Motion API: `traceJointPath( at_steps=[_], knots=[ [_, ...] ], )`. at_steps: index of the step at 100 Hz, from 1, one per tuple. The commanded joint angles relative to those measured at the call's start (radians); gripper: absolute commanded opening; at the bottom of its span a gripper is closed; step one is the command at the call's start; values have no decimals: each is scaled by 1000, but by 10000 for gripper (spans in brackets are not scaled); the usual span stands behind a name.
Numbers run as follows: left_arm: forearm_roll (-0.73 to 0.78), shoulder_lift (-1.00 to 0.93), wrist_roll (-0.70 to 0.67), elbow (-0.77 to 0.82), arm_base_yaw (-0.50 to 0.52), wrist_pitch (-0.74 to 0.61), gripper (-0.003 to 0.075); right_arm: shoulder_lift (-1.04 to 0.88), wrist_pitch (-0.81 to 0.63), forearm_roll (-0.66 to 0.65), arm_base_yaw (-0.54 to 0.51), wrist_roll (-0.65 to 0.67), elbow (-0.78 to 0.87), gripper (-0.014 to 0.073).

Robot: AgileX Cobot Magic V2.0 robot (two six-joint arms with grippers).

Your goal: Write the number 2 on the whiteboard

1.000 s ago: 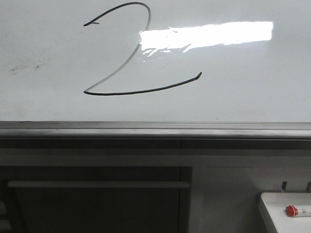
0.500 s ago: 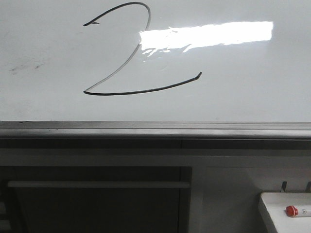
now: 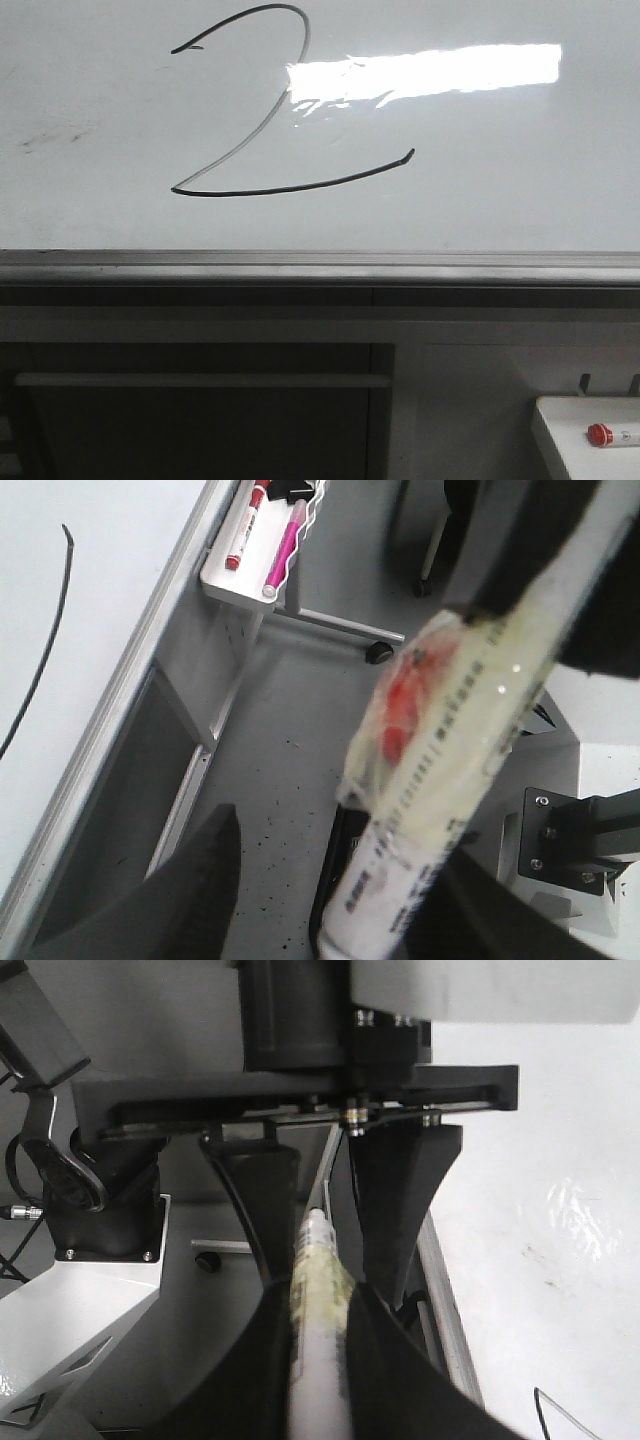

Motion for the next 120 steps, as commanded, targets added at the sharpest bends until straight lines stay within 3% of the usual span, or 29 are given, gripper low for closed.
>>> traceJointPath(
  at_steps=[1,14,120],
  knots=[
    [-22,-1,-6,-31,-3,-70,268,-2,-30,52,5,-9,-39,-72],
    [-43,-1,-6,-31,-3,-70,237,8,-18,44,5,-9,-39,-72],
    [-146,-1,-6,-31,-3,-62,242,31,17,64,5,-9,-39,-72]
  ],
)
